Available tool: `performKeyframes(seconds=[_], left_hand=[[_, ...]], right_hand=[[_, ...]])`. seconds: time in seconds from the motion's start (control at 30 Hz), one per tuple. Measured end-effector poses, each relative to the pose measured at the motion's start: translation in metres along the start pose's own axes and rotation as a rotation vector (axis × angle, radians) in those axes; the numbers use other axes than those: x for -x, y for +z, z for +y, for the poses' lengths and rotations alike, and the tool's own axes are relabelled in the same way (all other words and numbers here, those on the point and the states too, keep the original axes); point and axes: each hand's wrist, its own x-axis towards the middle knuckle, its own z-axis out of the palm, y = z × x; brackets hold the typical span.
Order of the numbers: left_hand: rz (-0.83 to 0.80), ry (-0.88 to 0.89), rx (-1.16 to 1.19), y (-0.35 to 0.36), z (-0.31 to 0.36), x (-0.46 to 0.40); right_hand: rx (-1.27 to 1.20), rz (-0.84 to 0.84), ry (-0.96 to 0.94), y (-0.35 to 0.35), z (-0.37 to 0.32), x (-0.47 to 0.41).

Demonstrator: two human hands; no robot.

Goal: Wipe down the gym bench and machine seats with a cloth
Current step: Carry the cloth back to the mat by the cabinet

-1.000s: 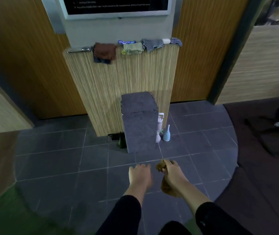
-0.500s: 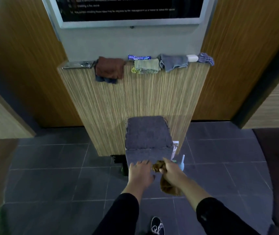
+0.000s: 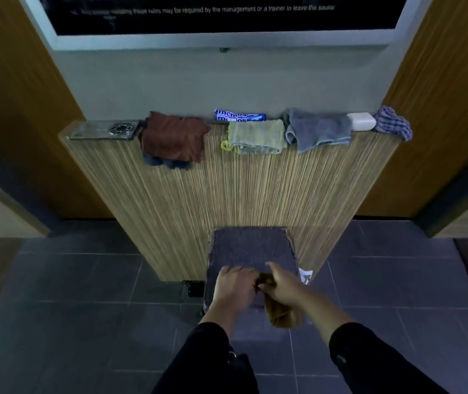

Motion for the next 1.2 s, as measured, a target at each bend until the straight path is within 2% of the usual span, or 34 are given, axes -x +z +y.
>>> performKeyframes(seconds=[0.13,0.2,0.27,0.43,0.6,0.7,0.87,1.0,1.1,1.2], left_hand=[[0.002,-0.010,0.074,-0.014,-0.033,-0.048],[0.013,-0.037,0.152,-0.022,-0.050,-0.070],[-0.012,-0.060,0.181,-0.029,-0.063,-0.089],[-0.081,-0.105,0.163,-0.039,-0.086,-0.120],[-0.070,-0.121,0.196,-0.039,-0.098,-0.137],[-0.073,-0.155,0.188,-0.037,-0.098,-0.144],[-0.166,-0.249,0.181,-0.033,-0.094,-0.153],[-0.212,-0.120,0.243,-0.037,-0.088,-0.164],[-0.141,-0.002,0.414,-0.044,-0.079,-0.173],[-0.088,0.012,0.467,-0.049,-0.072,-0.181]], right_hand=[[-0.128,-0.028,0.004,-0.027,-0.010,-0.045],[-0.171,-0.097,-0.006,-0.037,-0.017,-0.060],[-0.089,-0.132,-0.039,-0.040,-0.024,-0.073],[-0.169,0.132,0.049,-0.038,-0.020,-0.104],[-0.240,0.113,0.107,-0.043,-0.016,-0.127],[-0.224,0.113,0.080,-0.049,-0.015,-0.136],[-0.365,0.146,0.025,-0.064,-0.010,-0.147],[-0.420,0.117,-0.042,-0.078,-0.016,-0.146],[-0.384,0.111,-0.068,-0.088,-0.018,-0.151],[-0.387,0.113,-0.052,-0.095,-0.011,-0.158]])
